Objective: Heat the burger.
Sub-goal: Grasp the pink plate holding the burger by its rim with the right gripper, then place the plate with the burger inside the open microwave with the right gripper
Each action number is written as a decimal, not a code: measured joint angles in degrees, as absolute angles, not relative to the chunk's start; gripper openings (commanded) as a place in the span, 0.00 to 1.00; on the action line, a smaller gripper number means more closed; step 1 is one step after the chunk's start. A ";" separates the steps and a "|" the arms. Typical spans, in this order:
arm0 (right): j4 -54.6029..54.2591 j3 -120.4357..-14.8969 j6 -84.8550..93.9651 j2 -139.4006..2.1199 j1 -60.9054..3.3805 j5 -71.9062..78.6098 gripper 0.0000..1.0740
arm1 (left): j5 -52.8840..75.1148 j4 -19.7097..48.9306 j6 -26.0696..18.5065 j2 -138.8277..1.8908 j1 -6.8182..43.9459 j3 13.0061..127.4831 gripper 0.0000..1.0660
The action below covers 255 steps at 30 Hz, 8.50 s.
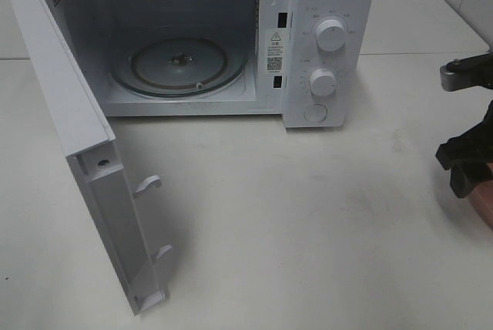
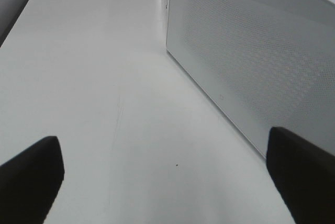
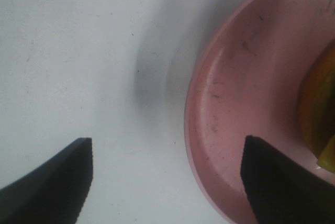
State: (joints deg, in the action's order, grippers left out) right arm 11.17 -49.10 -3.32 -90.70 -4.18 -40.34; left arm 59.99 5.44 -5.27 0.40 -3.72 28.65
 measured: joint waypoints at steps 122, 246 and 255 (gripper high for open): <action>37.59 -43.83 -31.51 -89.27 -36.33 -55.12 0.02 | 59.93 5.44 -5.27 0.40 -3.72 28.65 0.92; -3.04 -43.09 93.79 -83.54 -35.98 -20.40 0.00 | 59.93 5.44 -5.27 0.40 -3.72 28.65 0.92; -5.39 -43.09 97.63 -83.54 -35.58 -20.40 0.00 | 59.93 5.44 -5.27 0.40 -3.72 28.65 0.92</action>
